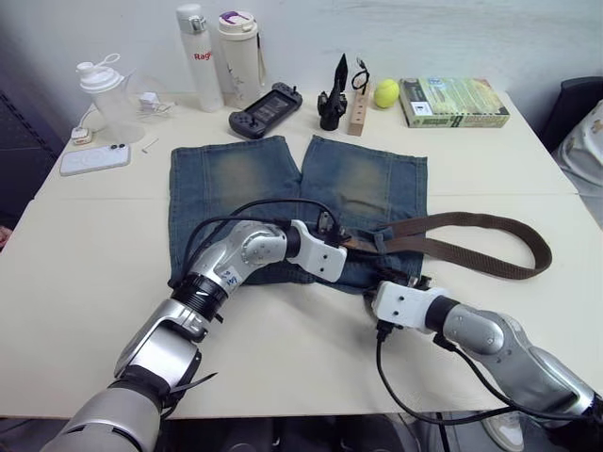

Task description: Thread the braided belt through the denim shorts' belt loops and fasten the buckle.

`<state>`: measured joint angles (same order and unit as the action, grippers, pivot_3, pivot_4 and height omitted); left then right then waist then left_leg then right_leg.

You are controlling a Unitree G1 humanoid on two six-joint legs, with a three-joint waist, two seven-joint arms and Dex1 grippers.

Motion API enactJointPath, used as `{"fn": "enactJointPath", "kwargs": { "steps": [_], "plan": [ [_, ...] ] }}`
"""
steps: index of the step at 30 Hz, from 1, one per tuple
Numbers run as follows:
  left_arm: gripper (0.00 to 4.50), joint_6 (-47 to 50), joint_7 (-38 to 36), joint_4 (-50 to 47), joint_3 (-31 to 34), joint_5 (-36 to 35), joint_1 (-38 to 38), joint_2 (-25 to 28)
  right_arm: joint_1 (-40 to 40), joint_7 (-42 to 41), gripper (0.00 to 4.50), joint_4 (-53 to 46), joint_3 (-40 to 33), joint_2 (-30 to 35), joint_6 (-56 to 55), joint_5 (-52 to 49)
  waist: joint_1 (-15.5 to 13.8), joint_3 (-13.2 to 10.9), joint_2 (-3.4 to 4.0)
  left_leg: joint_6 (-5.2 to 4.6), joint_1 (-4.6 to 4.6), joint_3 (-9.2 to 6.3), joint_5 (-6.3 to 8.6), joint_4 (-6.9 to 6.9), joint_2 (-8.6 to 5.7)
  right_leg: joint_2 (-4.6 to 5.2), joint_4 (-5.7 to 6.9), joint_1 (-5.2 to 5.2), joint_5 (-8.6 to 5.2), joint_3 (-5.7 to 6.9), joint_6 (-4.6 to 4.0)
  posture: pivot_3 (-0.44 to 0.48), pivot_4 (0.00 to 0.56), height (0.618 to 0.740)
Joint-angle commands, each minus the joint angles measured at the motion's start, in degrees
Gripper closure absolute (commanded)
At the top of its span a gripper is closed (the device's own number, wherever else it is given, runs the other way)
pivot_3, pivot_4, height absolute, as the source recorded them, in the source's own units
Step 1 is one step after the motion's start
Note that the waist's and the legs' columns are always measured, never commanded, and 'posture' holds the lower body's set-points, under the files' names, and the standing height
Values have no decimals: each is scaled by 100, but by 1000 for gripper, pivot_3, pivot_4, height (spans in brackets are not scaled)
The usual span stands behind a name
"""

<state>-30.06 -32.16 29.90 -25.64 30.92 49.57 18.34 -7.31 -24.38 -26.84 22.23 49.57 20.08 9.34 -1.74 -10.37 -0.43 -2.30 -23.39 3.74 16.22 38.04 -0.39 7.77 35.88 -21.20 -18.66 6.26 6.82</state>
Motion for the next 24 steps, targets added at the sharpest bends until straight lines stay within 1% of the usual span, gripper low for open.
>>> {"fn": "enactJointPath", "kwargs": {
  "steps": [1, 2, 8, 10, 12, 14, 16, 20, 22, 24],
  "plan": [
    [4500, -49, -61, -259, -24, -136, 15, -19, 99, -88, 4005, 278, -108, -159, 321, 287, 0, 0, 0, 0, 0, -1, 0, 0, 0, 0, 0, 2, 0, 2, 0, 0, 150, 723],
    [4500, -75, -142, -285, -39, -164, 22, 8, 80, -121, 4467, 289, -127, -232, 343, 306, 1, 0, 0, 0, 1, -3, 0, 1, 0, 0, 0, 3, 0, 4, 0, 0, 150, 723],
    [4500, -80, -531, -405, -86, -318, 66, 1, -1, -284, 4467, 276, -200, -494, 376, 436, 21, 0, 0, 2, 12, -6, 1, 1, 1, -3, -2, 17, 0, 4, 0, 0, 150, 723],
    [4500, -68, -464, -281, -181, -194, 140, -149, -13, -348, 4467, 258, -202, -567, 339, 469, 21, 0, 0, 2, 13, -6, 1, 2, 2, -3, -1, 18, 0, 4, 0, 0, 150, 723],
    [4500, -165, -189, -32, -319, 130, 261, -243, -14, -415, 4467, 226, -189, -630, 331, 470, 19, 0, 0, 2, 14, -6, 1, 3, 1, -4, 0, 18, 0, 4, 0, 0, 150, 723],
    [4500, -254, -49, 32, -307, 205, 332, -183, 2, -469, 4467, 197, -191, -689, 356, 472, 10, 1, -2, 2, 13, -7, 1, 5, 1, -4, 0, 21, 0, 6, 0, 0, 150, 723],
    [4500, -362, 114, 1, -227, 269, 411, 16, 41, -511, 4467, 142, -275, -817, 429, 406, 20, 1, -1, 2, 13, -6, 1, 5, 1, -4, 0, 19, 0, 4, 1, 0, 150, 723],
    [4500, -774, 530, -344, -57, 621, 432, 757, 66, -586, 4467, 35, -408, -1021, 621, 380, 56, 1, -1, 6, 12, -3, 1, -2, 8, -13, 4, 6, 0, 0, 0, 0, 150, 723],
    [4500, -911, 602, -668, 33, 639, 278, 1103, 57, -591, 4467, 10, -489, -1144, 748, 321, 49, 1, -1, 7, 12, -1, 2, -6, 8, -12, 4, 3, 0, -1, 0, 0, 150, 723],
    [4500, -1015, 602, -1019, 163, 466, -28, 1401, 57, -605, 4467, -8, -550, -1242, 825, 287, 45, 1, -1, 7, 11, -1, 2, -4, 7, -10, 1, 4, 0, 0, 0, 0, 150, 723]
  ]
}}
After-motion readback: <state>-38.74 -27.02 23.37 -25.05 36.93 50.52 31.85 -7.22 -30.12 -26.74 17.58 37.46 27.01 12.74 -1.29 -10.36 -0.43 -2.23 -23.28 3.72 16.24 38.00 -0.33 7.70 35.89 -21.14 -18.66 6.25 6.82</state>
